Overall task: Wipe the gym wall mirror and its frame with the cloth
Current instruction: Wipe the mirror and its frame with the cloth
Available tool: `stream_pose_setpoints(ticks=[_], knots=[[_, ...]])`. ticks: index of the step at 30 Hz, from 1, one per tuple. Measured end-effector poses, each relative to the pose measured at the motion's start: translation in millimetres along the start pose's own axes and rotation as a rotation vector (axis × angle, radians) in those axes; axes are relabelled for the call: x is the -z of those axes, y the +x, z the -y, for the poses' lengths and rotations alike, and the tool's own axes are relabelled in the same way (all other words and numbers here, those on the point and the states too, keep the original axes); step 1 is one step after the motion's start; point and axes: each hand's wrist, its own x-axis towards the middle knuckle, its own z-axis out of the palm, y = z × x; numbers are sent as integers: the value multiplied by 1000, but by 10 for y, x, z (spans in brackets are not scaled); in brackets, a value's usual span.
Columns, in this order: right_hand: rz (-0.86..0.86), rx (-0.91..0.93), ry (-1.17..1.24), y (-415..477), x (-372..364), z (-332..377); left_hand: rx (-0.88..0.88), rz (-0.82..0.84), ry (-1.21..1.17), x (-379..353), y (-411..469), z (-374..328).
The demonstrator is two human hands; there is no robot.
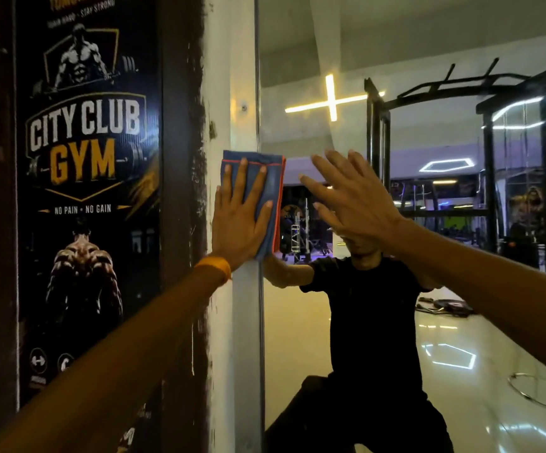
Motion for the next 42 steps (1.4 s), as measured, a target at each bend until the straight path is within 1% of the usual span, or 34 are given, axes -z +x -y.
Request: stream_pose_setpoints(ticks=[2, 4, 5, 7, 10, 11, 13, 15, 18, 20, 23, 25, 27, 30, 32, 35, 37, 38, 39, 42], knots=[[2, -66, 7, 218, 80, -161, 24, -12, 12, 115, 613, 27], [-12, -131, 12, 316, 126, -238, 57, -36, 37, 167, 971, 57], [-25, -147, 14, 320, 122, -242, 56, -53, 39, 149, 989, 59], [-40, -154, 33, 263, 92, -201, 27, -84, 15, 86, 703, 25], [-38, -112, 63, 107, 32, -140, -16, -28, -41, -19, -73, -31], [-30, -85, 51, 66, 29, -140, -17, -4, -47, -36, -189, -14], [-15, -46, 25, 50, 57, -164, -21, 34, -42, 33, 18, 54], [-18, -34, 20, 126, 98, -214, -3, 23, -25, 136, 601, 76], [-10, -66, 18, 257, 182, -254, 84, 20, 10, 333, 1348, 45], [-28, -100, 26, 286, 176, -223, 98, 4, 22, 309, 1370, -1], [-72, -119, 34, 301, 70, -170, 60, -17, 13, 166, 930, 5], [-85, -102, 19, 323, 3, -198, 21, -12, 12, 119, 833, 88], [-103, -65, -8, 409, 2, -310, 8, -30, 20, 160, 1078, 124], [-131, -88, -14, 658, 55, -545, 32, -84, 42, 217, 1577, 136], [-154, -92, -12, 801, 82, -653, 26, -119, 22, 232, 1657, 139], [-226, -107, 4, 828, 82, -686, 19, -111, -19, 208, 1180, 37], [-250, -77, 0, 771, 62, -669, 35, -72, -13, 170, 843, -46], [-244, -53, 5, 744, 56, -652, 46, -57, -9, 180, 823, -35], [-242, -33, 11, 746, 64, -654, 43, -47, -2, 207, 945, 3], [-238, 1, 21, 948, 153, -773, 34, -51, 24, 340, 1729, 97]])
